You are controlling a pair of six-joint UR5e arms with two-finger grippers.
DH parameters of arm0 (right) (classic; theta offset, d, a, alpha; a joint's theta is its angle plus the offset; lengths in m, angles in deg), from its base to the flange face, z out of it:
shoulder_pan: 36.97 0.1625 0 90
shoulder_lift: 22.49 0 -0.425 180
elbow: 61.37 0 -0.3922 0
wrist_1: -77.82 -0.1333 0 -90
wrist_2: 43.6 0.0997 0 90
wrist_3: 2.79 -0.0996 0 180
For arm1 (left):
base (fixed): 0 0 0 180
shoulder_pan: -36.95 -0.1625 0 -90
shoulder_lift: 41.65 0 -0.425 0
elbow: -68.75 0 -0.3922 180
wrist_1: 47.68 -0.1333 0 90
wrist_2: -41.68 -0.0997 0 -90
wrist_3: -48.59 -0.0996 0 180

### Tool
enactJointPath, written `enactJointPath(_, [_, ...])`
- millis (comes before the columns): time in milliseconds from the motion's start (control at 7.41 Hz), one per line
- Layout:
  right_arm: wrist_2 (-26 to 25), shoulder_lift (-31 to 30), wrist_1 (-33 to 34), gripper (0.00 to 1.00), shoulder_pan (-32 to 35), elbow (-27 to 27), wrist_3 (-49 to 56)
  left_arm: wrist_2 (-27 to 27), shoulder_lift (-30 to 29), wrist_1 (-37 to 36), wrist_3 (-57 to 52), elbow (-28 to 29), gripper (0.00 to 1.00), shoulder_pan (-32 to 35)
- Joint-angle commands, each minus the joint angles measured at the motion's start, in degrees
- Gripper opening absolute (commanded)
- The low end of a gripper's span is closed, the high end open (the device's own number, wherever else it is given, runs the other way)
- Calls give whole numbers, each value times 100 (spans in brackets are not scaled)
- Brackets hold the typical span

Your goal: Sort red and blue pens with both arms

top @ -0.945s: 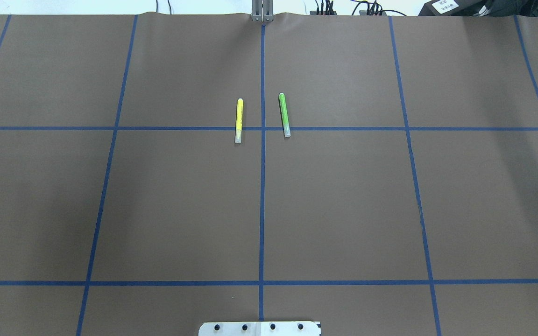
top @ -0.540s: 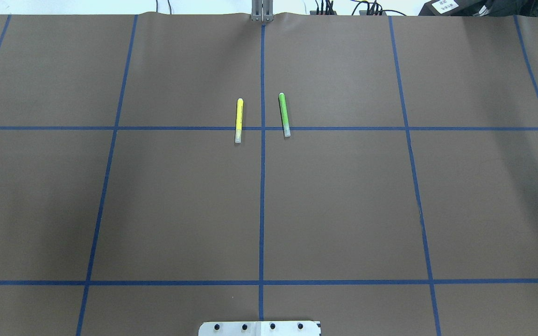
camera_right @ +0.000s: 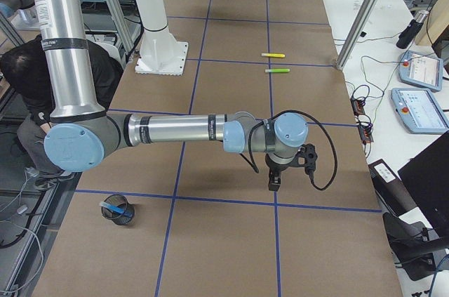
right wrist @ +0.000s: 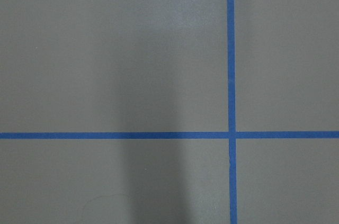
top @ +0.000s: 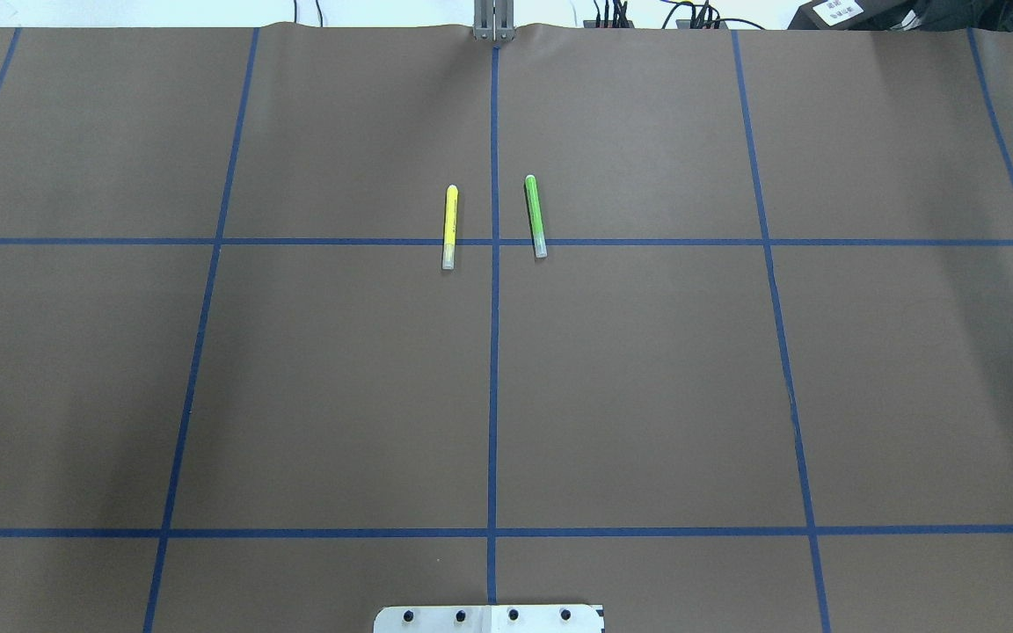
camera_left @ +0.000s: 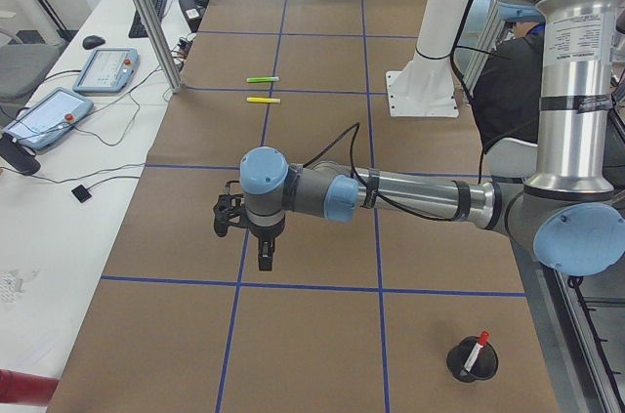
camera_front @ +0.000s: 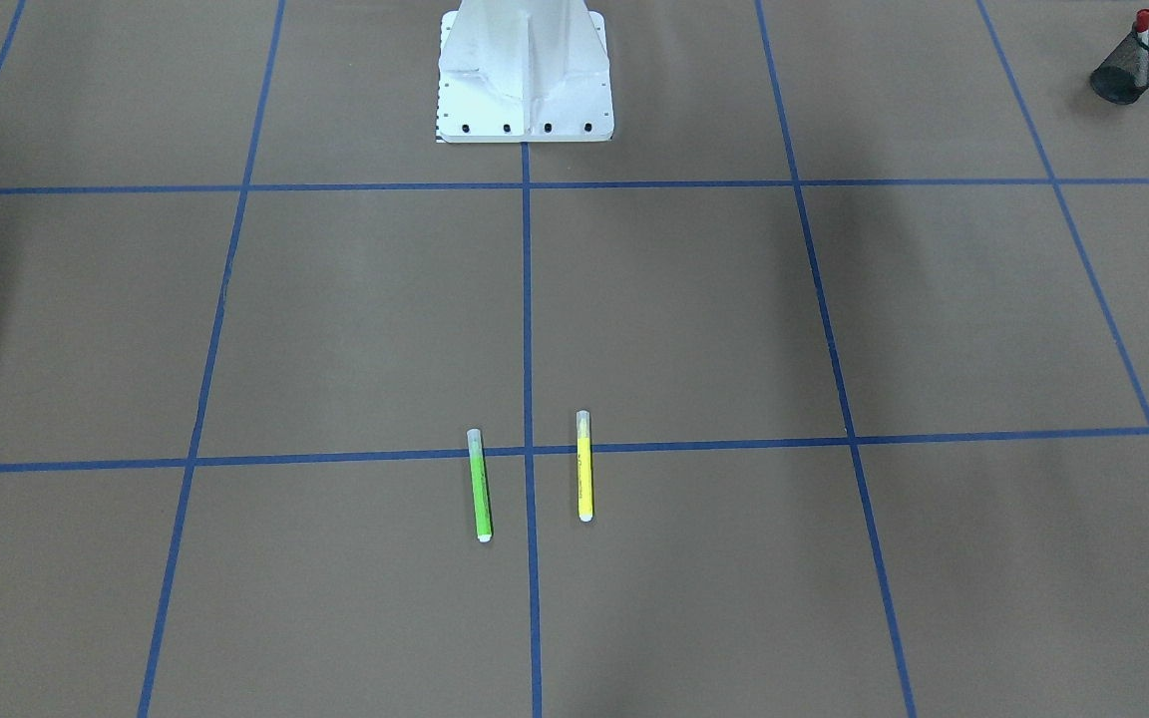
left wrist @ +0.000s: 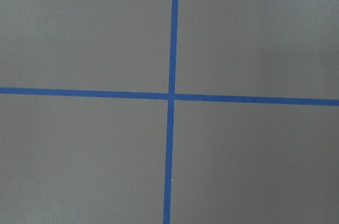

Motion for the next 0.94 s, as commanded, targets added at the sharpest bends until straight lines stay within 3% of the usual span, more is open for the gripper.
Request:
enactJointPath(0, [-526,-277,-241,100,13,-15,-8,-29,99,-17,-8,-126,100,19])
enactJointPath(270, [-547,-295,-241,100,4,-6,-8,-195,142,-69,-506,-126,100,19])
enactJointPath(405, [-556,-295,-233,100,4,-6,-8,-535,160,-69,-544,-117,100,11])
enactJointPath(810, [-565,-286,-241,100,4,-15,-8,-636,178,-78,-544,-100,100,11])
